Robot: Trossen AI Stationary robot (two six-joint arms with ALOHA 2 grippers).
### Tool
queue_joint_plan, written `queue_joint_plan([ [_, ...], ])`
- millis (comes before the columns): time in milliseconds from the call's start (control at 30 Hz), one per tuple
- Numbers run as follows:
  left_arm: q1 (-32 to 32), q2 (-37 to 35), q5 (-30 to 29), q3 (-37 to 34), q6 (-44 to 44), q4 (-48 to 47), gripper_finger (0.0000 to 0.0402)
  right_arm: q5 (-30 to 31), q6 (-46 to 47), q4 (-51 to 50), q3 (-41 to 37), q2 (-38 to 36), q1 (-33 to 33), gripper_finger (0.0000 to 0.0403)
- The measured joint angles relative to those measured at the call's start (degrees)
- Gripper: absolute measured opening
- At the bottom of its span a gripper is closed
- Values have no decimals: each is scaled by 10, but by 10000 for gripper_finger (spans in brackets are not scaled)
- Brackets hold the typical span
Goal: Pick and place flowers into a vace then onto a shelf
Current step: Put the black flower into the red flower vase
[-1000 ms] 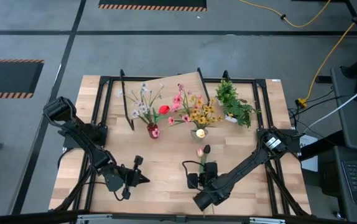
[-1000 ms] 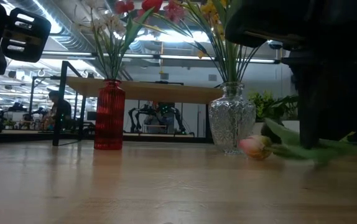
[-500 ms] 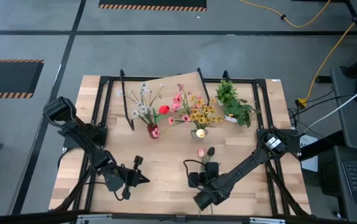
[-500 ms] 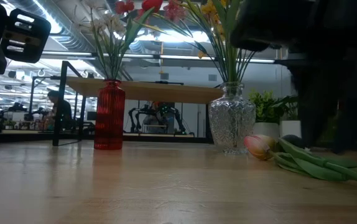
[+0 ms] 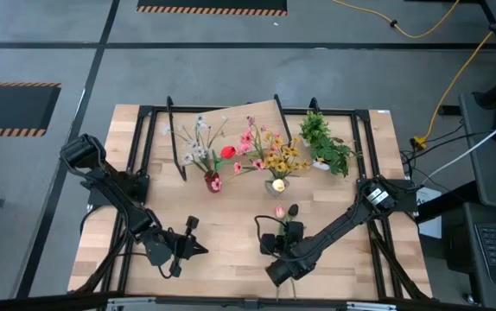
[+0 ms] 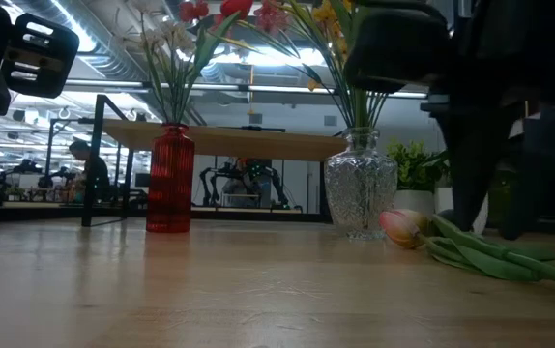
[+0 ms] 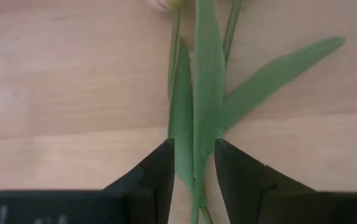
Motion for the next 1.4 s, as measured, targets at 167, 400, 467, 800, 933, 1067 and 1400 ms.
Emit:
queue_joint_plan([
  [167,0,0,0,0,0,0,2,-11,2,28,-27,0,-9,117],
  [400,0,0,0,0,1,0,5,-14,15,76,-69,-6,-11,117],
  [467,0,0,0,0,1,-1,3,-10,16,76,-70,-5,-11,117],
  [800,0,0,0,0,1,-2,4,-13,-14,54,-43,0,-11,117],
  [933,0,0,0,0,1,-2,2,-13,-12,39,-36,1,-7,117],
  [1067,0,0,0,0,1,-2,5,-12,-11,39,-36,1,-4,117],
  [1400,0,0,0,0,0,-2,4,24,-11,40,-36,1,0,117],
])
